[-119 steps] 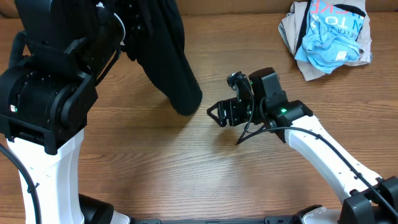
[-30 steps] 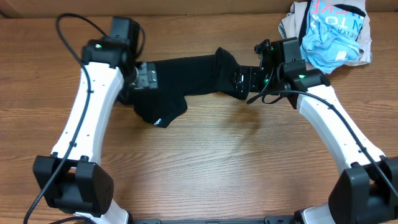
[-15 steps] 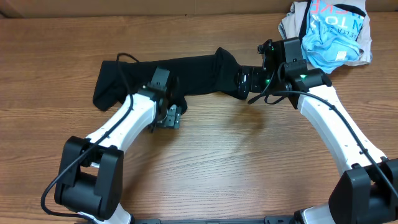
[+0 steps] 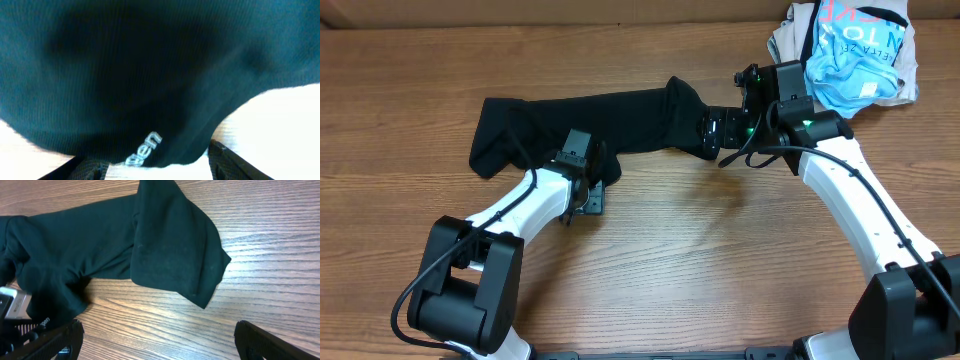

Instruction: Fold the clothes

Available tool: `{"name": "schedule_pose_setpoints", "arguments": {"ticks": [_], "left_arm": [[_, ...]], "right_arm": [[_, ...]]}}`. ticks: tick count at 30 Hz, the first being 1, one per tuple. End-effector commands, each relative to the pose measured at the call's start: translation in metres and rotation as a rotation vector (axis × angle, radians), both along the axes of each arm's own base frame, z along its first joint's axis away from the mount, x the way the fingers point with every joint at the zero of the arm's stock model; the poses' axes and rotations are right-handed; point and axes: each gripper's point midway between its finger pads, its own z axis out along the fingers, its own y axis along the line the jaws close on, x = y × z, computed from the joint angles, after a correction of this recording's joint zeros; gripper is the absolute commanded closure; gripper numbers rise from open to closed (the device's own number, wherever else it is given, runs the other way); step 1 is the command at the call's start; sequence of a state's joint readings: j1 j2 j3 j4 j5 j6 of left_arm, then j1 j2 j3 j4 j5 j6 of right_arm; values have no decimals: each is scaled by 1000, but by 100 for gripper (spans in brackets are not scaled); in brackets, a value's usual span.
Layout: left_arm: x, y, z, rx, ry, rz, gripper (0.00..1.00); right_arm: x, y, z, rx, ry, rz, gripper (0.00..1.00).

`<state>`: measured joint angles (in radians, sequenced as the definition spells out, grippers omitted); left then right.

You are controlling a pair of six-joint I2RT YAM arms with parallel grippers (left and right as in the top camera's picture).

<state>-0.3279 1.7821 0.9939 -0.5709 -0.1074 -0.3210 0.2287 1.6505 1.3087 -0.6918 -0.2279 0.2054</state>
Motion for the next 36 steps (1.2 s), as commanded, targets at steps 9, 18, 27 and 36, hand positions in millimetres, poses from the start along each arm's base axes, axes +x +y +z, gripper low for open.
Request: {"name": "schedule_pose_setpoints", "arguments": {"ticks": [9, 18, 27, 36], "left_arm": [[13, -8, 2, -45, -73, 73, 54], [17, -9, 7, -46, -78, 74, 59], [35, -13, 36, -43, -95, 77, 96], [50, 0, 105, 59, -97, 89, 96]], "right_arm": [[7, -3, 14, -1, -43, -10, 0], [7, -4, 14, -1, -44, -10, 0], [7, -4, 14, -1, -42, -10, 0], [5, -4, 12, -4, -31, -9, 1]]}}
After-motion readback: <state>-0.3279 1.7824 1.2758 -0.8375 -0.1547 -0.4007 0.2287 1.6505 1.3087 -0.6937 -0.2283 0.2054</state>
